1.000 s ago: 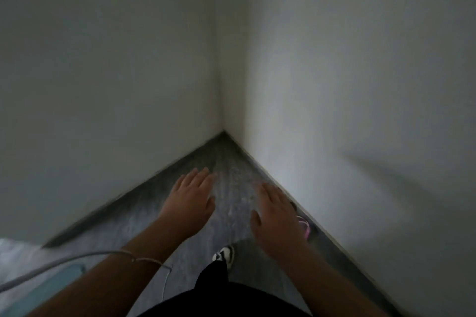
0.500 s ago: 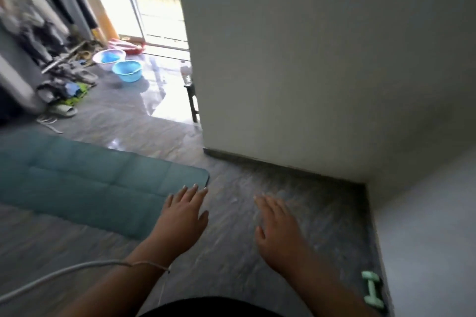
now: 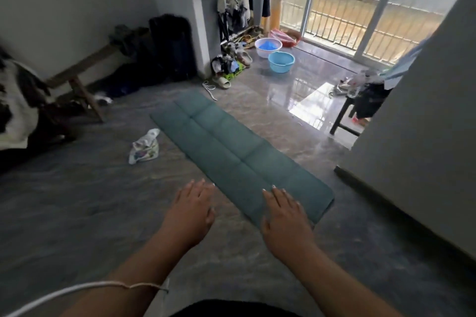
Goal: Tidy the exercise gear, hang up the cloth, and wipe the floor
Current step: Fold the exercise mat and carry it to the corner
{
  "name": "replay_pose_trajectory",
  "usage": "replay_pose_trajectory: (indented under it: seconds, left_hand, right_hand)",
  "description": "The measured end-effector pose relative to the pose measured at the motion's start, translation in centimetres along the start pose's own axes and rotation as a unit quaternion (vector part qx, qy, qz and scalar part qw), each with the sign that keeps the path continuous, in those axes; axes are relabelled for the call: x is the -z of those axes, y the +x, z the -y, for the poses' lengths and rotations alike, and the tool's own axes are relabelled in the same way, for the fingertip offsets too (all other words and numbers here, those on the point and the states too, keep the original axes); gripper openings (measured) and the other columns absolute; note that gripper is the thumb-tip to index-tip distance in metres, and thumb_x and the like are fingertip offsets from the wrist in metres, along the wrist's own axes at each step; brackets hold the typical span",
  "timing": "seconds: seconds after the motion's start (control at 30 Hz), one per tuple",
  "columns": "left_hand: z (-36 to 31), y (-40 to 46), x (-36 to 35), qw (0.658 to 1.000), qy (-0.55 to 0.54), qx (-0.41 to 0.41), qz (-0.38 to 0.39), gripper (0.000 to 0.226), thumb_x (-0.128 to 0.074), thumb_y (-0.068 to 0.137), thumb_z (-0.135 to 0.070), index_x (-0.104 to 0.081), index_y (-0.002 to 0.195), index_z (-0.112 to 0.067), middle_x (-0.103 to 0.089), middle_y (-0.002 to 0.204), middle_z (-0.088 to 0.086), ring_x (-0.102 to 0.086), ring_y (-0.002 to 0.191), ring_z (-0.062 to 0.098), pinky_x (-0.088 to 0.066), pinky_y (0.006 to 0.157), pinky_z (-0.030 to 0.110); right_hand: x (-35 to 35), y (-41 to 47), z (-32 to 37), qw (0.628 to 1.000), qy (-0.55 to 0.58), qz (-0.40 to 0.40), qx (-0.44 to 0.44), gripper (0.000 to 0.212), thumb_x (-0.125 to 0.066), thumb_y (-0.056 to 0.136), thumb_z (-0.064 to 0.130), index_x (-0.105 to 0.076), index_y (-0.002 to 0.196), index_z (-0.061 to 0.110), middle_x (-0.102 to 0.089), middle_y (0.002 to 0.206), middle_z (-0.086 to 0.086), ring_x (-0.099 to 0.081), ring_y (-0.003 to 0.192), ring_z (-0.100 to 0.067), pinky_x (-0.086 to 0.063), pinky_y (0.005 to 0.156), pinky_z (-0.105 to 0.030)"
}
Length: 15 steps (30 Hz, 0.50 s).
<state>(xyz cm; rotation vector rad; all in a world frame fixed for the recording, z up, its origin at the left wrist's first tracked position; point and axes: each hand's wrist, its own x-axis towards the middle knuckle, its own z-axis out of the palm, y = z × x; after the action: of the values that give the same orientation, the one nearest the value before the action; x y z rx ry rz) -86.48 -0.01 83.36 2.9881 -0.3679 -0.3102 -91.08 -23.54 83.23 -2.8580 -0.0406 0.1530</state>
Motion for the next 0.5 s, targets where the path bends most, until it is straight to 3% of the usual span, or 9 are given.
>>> replay_pose_trajectory:
  seconds: [0.07, 0.2, 0.5]
  left_hand:
    - [4.0, 1.6, 1.0, 1.0, -0.005, 0.016, 0.0, 0.068, -0.035, 0.084, -0.043, -0.038, 0.148, -0.022, -0.038, 0.155, 0.009, -0.032, 0.143, 0.033, -0.026, 0.117, 0.047]
    - [9.8, 6.4, 1.6, 1.0, -0.014, 0.028, 0.004, 0.063, -0.038, 0.093, -0.041, -0.028, 0.152, -0.024, -0.026, 0.16, 0.006, -0.019, 0.148, 0.029, -0.017, 0.12, 0.046]
    - [18.9, 24.7, 1.9, 0.999, -0.032, 0.036, 0.008, 0.061, -0.041, 0.098, -0.04, -0.022, 0.154, -0.024, -0.02, 0.162, 0.004, -0.013, 0.15, 0.025, -0.015, 0.121, 0.041]
  right_hand:
    - [-0.3, 3.1, 2.9, 1.0, 0.005, 0.012, 0.014, 0.069, -0.041, 0.082, 0.037, -0.036, 0.15, 0.022, -0.037, 0.157, -0.006, -0.034, 0.144, -0.026, -0.032, 0.113, -0.049]
    - [-1.1, 9.7, 5.9, 0.998, 0.019, 0.046, 0.031, 0.066, -0.037, 0.096, 0.037, -0.012, 0.156, 0.026, -0.01, 0.165, 0.001, -0.006, 0.152, -0.02, -0.01, 0.121, -0.042]
    - [-4.9, 29.3, 8.7, 0.996, 0.039, 0.082, 0.021, 0.065, -0.036, 0.097, 0.039, -0.012, 0.156, 0.026, -0.009, 0.165, 0.001, -0.004, 0.152, -0.02, -0.009, 0.122, -0.042]
